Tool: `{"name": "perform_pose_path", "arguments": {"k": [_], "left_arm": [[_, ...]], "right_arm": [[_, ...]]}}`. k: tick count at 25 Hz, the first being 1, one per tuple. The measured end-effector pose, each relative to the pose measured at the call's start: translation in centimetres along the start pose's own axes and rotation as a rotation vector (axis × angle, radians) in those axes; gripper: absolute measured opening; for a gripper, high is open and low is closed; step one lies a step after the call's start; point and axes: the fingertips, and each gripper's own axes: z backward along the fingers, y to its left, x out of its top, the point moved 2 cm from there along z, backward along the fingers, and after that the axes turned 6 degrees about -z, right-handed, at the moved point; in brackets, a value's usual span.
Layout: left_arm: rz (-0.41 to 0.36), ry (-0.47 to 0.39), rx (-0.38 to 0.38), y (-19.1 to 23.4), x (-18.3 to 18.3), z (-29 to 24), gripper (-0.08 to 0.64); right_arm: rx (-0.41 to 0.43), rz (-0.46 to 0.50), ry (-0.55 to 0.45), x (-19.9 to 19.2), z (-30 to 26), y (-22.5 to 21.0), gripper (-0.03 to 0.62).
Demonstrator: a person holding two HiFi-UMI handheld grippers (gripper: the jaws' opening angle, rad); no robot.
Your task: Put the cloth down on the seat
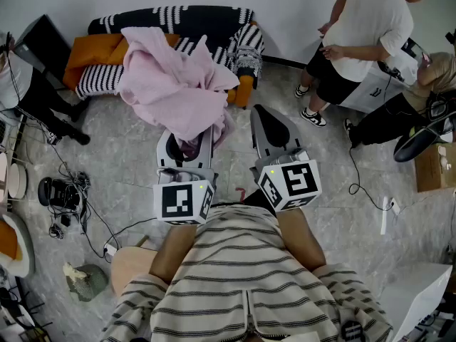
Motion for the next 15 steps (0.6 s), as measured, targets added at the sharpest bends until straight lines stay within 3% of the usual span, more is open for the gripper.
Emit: {"name": "perform_pose_path", "arguments": {"k": [15], "left_arm": [[0.001,0.002,-0.018,0.76,-0.24,-0.4,0.183]], "right_arm": [[-0.003,-0.027,-0.035,0.38,-0.27,0.38,0.012]]}}
